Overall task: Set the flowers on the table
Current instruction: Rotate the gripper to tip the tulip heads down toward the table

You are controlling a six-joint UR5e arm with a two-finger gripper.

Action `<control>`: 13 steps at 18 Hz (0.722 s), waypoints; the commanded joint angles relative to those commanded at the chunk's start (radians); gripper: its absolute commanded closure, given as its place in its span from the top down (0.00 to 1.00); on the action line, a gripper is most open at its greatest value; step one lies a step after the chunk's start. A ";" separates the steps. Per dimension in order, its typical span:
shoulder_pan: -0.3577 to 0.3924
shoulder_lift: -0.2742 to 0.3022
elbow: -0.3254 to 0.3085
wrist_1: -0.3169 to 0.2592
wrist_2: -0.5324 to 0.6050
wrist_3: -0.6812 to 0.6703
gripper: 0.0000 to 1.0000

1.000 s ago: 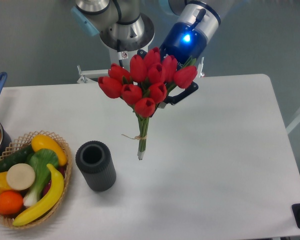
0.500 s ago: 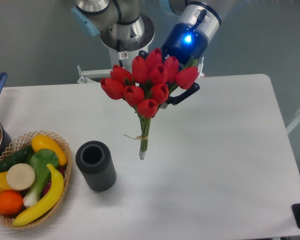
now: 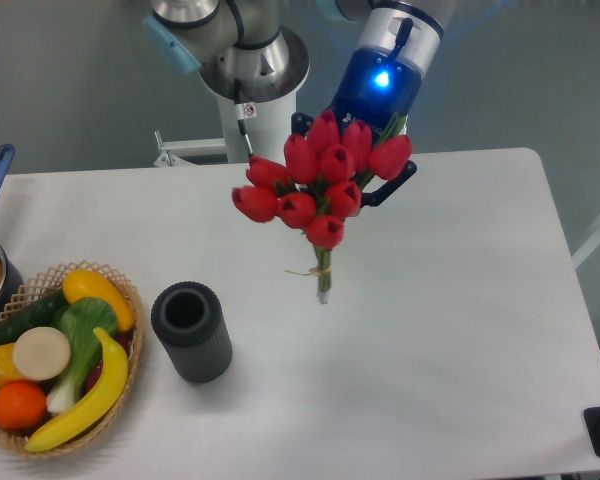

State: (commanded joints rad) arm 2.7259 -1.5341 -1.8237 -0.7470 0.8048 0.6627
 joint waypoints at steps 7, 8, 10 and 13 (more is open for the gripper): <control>-0.023 0.017 -0.066 -0.012 0.339 0.009 0.41; -0.034 0.015 -0.078 -0.015 0.400 0.020 0.41; -0.051 0.009 -0.095 -0.037 0.479 0.054 0.41; -0.066 -0.018 -0.109 -0.078 0.566 0.063 0.41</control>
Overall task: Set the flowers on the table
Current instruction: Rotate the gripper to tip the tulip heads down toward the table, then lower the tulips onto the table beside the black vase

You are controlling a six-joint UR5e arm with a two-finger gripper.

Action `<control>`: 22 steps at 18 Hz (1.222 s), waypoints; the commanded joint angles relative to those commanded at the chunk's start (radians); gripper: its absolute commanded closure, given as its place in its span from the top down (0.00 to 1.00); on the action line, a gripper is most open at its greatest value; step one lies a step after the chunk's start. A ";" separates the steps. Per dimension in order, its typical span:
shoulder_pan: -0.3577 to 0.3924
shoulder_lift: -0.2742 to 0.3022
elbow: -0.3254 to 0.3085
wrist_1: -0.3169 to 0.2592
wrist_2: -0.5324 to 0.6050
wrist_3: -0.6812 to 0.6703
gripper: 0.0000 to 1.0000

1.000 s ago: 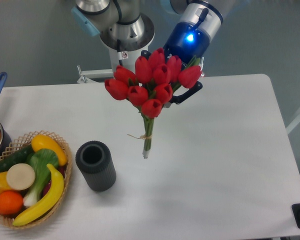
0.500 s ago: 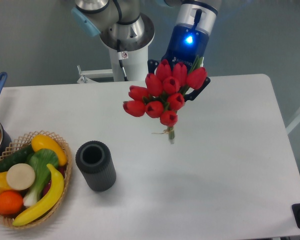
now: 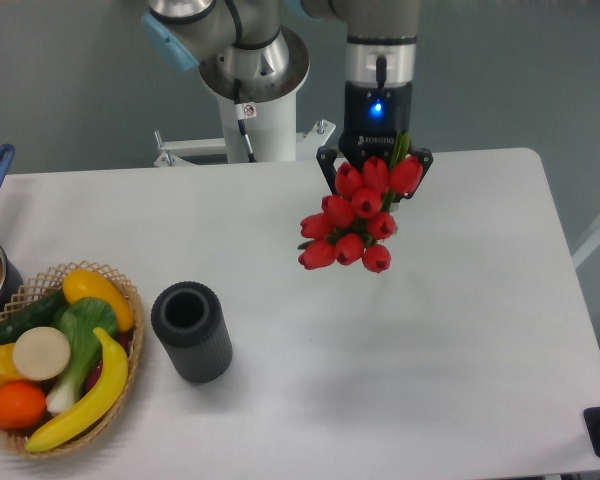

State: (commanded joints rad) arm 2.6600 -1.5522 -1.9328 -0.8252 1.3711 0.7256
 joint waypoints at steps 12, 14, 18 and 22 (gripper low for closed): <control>-0.095 -0.216 0.011 0.006 0.244 -0.005 0.41; -0.097 -0.264 0.026 0.009 0.247 -0.005 0.41; -0.112 -0.345 0.075 0.008 0.270 -0.009 0.41; -0.121 -0.399 0.104 0.009 0.266 -0.012 0.41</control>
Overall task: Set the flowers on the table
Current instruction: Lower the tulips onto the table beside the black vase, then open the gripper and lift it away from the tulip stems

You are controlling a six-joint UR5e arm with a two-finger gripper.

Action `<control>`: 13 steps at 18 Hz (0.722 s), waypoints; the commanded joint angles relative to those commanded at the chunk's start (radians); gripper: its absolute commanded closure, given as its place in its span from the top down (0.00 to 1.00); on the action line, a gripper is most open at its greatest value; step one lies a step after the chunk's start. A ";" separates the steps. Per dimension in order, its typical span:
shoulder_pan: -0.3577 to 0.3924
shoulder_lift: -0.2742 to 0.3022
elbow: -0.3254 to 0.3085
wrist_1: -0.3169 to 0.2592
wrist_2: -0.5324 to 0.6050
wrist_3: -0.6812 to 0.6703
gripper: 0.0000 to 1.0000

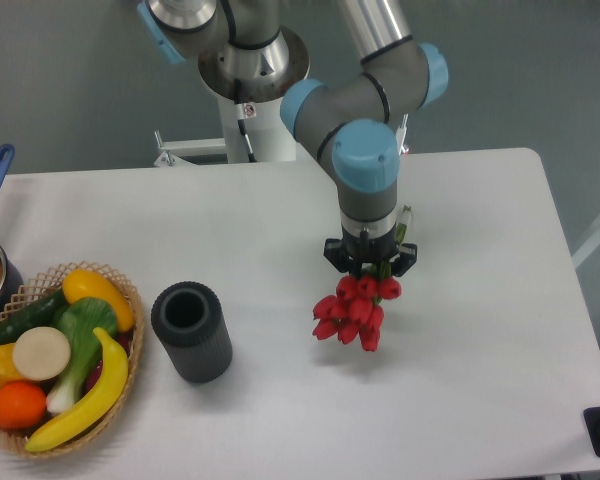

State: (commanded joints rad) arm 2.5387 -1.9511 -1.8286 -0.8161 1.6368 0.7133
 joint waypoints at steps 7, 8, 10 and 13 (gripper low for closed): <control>0.000 -0.014 0.034 0.000 -0.008 0.003 0.74; 0.002 -0.011 0.037 0.000 -0.008 0.008 0.87; 0.003 -0.002 0.035 0.003 -0.006 0.012 1.00; 0.017 0.027 0.038 0.006 -0.009 0.021 1.00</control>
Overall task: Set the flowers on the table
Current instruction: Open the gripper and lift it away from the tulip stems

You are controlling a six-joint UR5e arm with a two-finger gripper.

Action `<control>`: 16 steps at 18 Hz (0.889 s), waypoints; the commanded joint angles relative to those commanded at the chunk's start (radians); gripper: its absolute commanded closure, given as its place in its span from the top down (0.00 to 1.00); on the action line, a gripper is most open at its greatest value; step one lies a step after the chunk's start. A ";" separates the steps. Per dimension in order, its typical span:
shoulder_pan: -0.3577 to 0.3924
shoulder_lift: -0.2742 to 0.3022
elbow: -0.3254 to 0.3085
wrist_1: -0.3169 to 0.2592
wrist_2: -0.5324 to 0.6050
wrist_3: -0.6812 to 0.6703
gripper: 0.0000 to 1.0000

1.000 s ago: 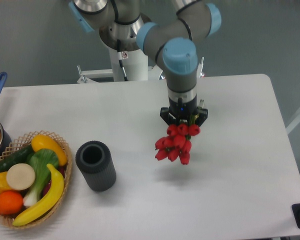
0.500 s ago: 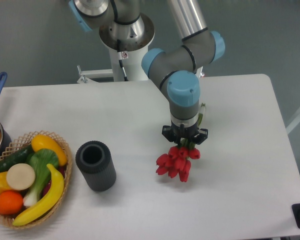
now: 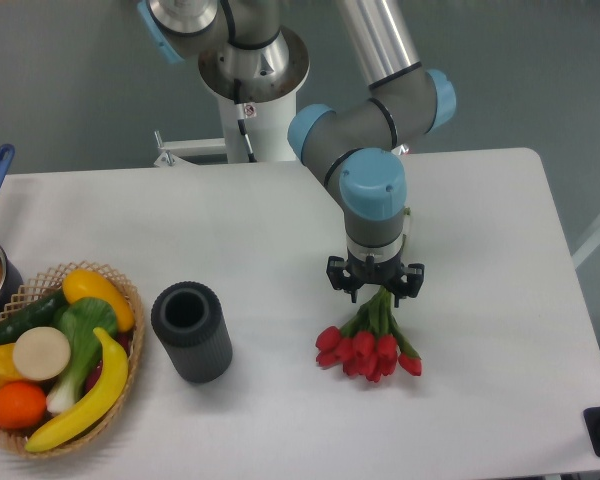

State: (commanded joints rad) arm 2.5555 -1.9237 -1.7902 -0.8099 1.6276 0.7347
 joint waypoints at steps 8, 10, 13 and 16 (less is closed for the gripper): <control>0.133 0.051 0.029 0.000 -0.116 0.365 1.00; 0.150 0.061 0.035 -0.002 -0.140 0.457 1.00; 0.192 0.089 0.034 -0.012 -0.155 0.639 1.00; 0.221 0.097 0.026 -0.015 -0.175 0.701 1.00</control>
State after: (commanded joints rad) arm 2.7764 -1.8270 -1.7640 -0.8253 1.4527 1.4358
